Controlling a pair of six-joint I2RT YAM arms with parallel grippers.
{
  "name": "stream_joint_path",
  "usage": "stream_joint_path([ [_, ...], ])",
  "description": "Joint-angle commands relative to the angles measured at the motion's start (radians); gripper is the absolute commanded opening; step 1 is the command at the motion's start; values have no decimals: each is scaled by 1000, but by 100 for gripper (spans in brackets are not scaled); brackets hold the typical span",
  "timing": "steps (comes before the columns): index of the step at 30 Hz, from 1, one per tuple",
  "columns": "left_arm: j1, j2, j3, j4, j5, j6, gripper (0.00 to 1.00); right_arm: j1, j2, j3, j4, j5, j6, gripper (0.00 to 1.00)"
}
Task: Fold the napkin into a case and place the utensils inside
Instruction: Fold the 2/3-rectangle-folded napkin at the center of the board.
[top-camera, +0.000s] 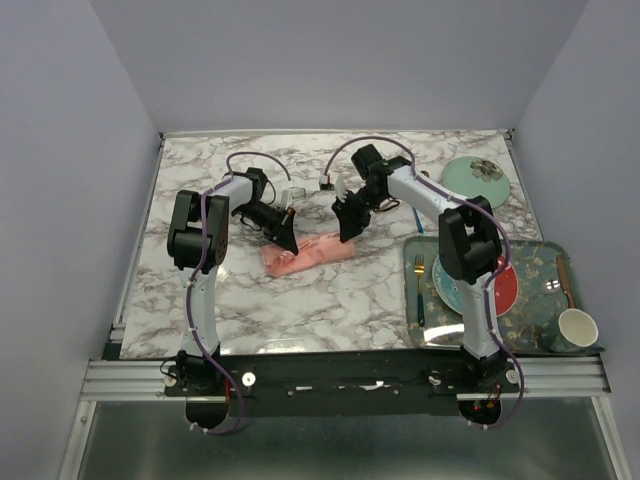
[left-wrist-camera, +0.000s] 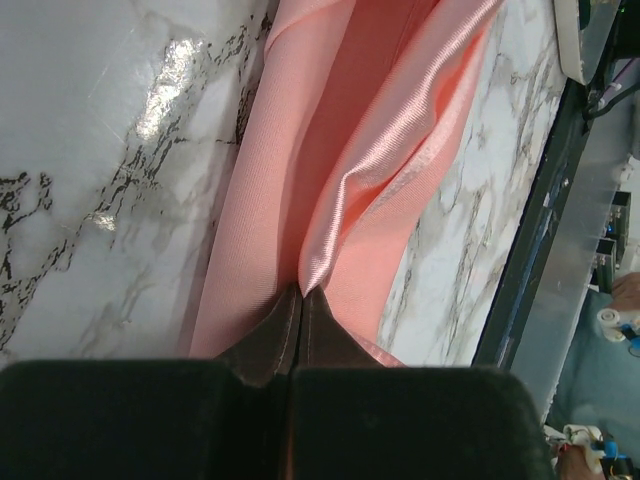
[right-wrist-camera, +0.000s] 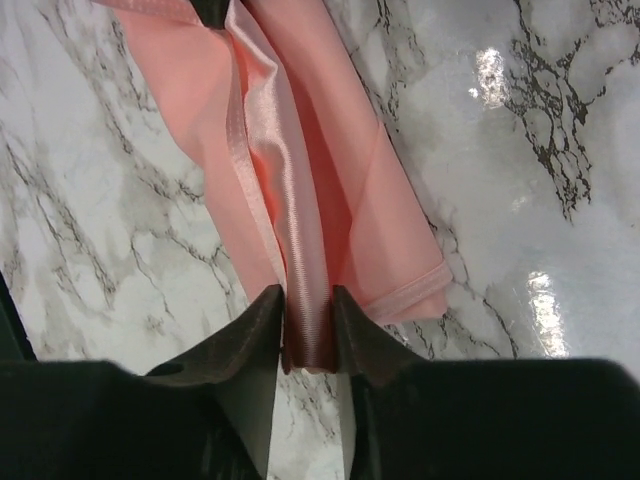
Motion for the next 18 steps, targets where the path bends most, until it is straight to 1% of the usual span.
stream_joint_path([
  [1,8,17,12,28,-17,14,0,6,57,53,7,66,60,24],
  [3,8,6,13,30,-7,13,0,12,81,69,-10,83,71,21],
  [4,6,1,16,30,-3,8,6,15,87,73,-12,98,81,20],
  [7,6,-32,25,36,20,1,18,25,106,67,-21,138,100,17],
  [8,6,-45,25,39,22,-2,25,26,110,66,-24,146,103,17],
  [10,8,-86,27,45,31,-7,31,35,126,70,-36,175,107,17],
  [11,14,-103,22,51,34,-15,38,40,130,70,-35,184,110,17],
  [13,29,-167,-1,96,39,-44,45,43,144,74,-43,206,115,17],
  [14,38,-192,-13,119,39,-94,54,43,147,77,-43,215,117,17],
  [15,66,-247,-28,178,36,-129,57,45,149,79,-43,221,118,17],
  [17,92,-304,-80,215,16,-162,61,45,153,79,-43,237,127,17],
  [18,110,-363,-99,229,-6,-160,62,43,153,80,-41,243,129,16],
])
